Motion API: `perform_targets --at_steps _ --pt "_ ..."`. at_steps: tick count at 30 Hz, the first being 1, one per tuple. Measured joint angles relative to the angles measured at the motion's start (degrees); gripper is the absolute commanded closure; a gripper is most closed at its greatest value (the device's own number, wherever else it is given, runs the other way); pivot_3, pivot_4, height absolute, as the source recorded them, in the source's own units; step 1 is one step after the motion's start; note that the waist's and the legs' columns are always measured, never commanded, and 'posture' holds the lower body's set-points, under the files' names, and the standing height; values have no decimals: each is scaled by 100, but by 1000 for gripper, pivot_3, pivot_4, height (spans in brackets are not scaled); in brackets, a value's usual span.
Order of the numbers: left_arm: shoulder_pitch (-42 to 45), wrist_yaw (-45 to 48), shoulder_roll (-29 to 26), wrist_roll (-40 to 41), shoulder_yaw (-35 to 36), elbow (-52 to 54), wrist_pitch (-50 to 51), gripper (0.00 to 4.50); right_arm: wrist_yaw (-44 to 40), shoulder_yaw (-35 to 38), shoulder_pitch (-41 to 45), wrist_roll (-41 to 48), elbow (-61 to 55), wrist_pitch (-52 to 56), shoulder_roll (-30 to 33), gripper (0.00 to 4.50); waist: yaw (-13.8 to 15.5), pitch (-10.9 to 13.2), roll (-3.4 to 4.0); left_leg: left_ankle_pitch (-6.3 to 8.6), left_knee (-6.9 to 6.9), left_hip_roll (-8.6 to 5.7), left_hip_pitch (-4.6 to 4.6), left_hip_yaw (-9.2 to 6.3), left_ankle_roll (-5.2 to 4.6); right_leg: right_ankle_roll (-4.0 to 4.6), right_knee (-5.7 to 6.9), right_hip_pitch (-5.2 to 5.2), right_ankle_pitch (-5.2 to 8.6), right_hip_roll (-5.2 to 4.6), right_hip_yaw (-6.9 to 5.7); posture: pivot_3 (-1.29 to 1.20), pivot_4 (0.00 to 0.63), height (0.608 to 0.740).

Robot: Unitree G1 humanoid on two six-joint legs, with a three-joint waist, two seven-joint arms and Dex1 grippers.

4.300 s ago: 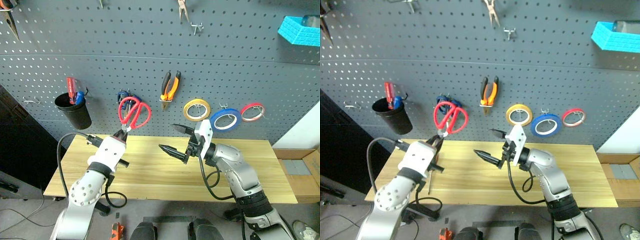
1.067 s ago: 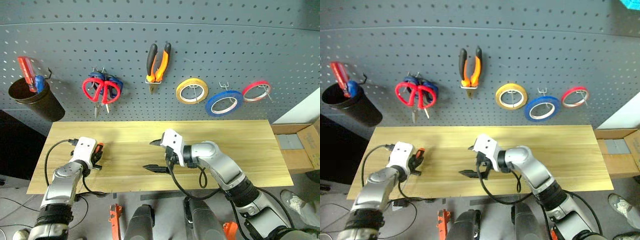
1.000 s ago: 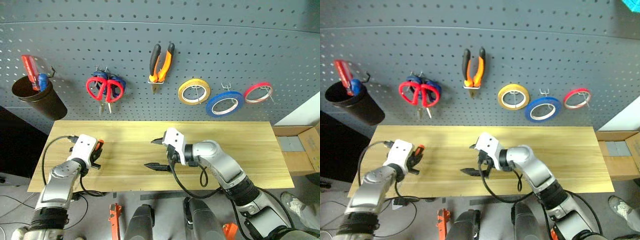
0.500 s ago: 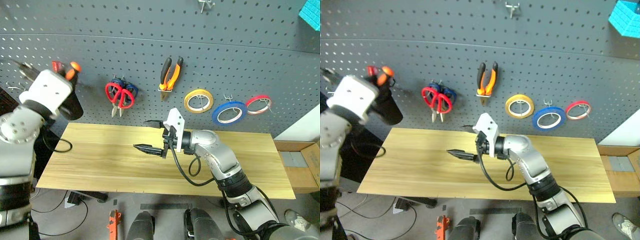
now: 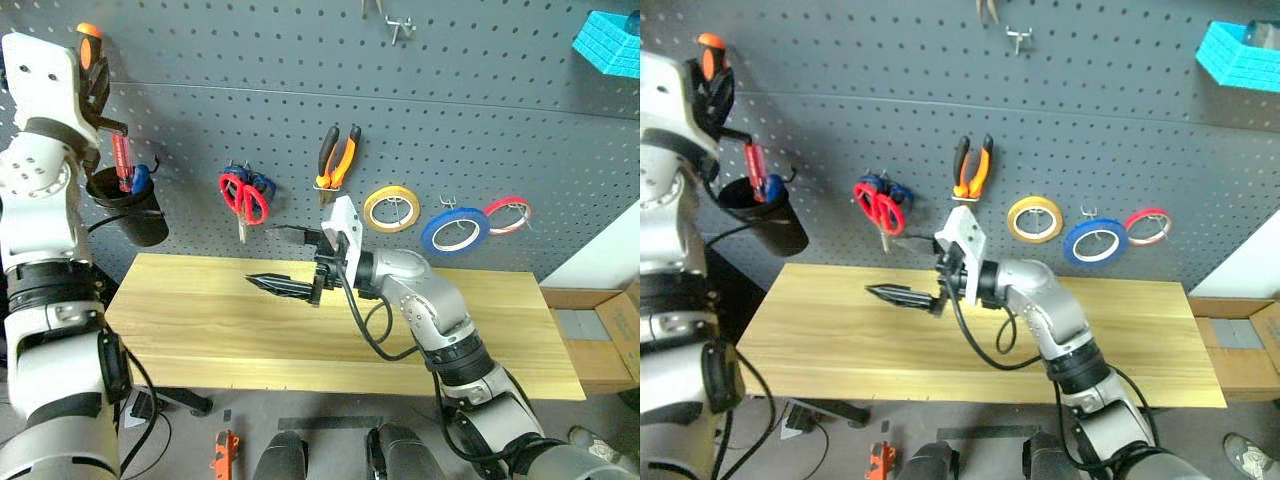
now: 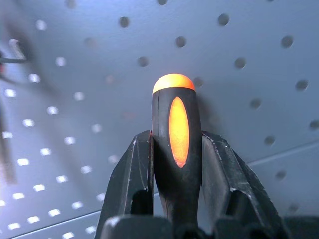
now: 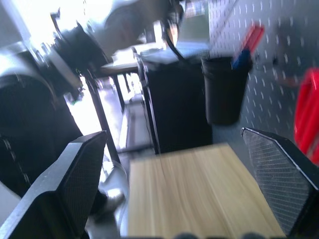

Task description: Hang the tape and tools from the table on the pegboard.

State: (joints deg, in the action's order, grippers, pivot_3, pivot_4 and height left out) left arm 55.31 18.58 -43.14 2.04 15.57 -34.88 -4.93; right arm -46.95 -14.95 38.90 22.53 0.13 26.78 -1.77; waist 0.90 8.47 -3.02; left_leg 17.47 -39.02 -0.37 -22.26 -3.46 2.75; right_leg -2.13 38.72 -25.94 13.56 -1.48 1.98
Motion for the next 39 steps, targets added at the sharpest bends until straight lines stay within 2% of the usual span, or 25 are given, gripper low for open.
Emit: perform_targets --at_steps 4,14,22,27,39 --pt "163 -19 72 14 -26 -287 -252 3562 230 268 112 259 0 53 -183 0 -27 -13 -9 -1 -2 0 22 12 2 0 8 1 0 0 12 110 69 740" --pt "80 -53 169 213 21 -375 -262 3562 468 259 110 334 0 52 -167 0 -109 -71 -16 -10 -4 1 41 25 -5 6 31 3 -3 0 29 103 75 740" --pt "-1226 -710 584 573 455 1235 839 3562 587 258 109 327 2 -4 -154 0 -151 -98 -18 -9 -4 6 47 3 -6 10 34 2 -6 1 39 113 79 740" --pt "-1398 -941 590 678 638 1833 1235 3562 581 251 109 325 12 -28 -146 0 -122 -113 -21 -9 -4 4 48 1 -5 10 32 3 -6 0 38 129 80 740" --pt "-1735 -1072 590 709 735 2486 1758 3562 572 239 109 325 18 -115 -153 0 -110 -123 -22 -10 -4 4 52 3 -5 10 32 7 -6 2 39 143 70 740"
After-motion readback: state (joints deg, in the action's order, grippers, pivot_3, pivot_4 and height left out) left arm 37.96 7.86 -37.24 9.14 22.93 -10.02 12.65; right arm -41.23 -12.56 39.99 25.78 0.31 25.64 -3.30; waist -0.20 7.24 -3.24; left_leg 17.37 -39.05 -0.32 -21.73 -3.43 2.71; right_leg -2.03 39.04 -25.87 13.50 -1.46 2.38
